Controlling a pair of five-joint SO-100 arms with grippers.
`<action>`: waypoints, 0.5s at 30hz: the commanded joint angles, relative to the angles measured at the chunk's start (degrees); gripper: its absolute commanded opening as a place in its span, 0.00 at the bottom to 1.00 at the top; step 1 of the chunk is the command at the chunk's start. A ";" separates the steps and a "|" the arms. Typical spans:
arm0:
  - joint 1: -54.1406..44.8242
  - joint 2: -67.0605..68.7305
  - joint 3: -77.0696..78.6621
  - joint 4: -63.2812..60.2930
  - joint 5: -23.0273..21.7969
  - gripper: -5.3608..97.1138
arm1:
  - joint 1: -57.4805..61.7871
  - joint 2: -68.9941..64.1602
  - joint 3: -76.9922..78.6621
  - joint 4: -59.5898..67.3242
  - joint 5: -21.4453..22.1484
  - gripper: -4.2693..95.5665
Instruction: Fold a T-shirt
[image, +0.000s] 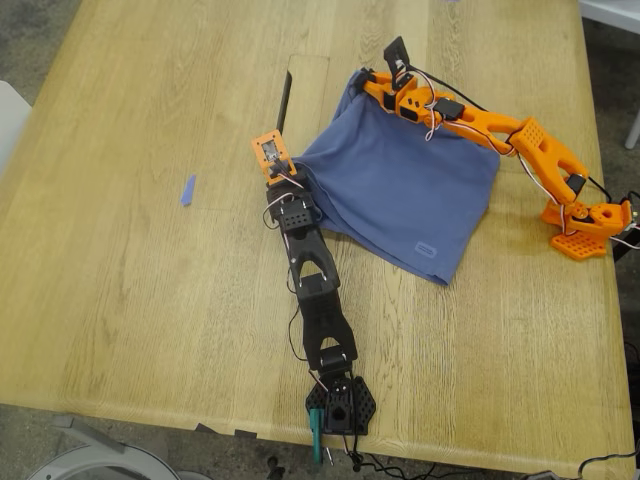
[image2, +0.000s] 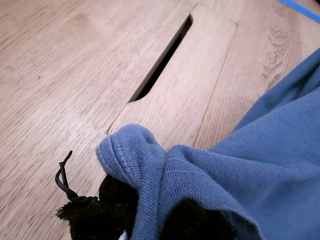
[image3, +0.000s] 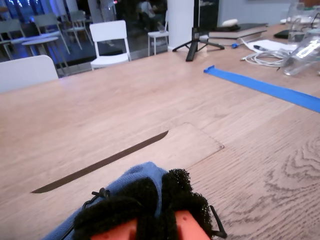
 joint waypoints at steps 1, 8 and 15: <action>-2.72 3.34 -7.82 2.72 0.35 0.05 | 1.76 1.32 -6.86 5.10 -0.26 0.05; -2.20 3.16 -13.27 11.95 0.35 0.05 | 2.29 1.32 -11.43 16.70 -1.93 0.04; -2.72 2.99 -17.31 17.75 0.26 0.05 | 3.08 1.93 -13.71 25.66 -2.29 0.04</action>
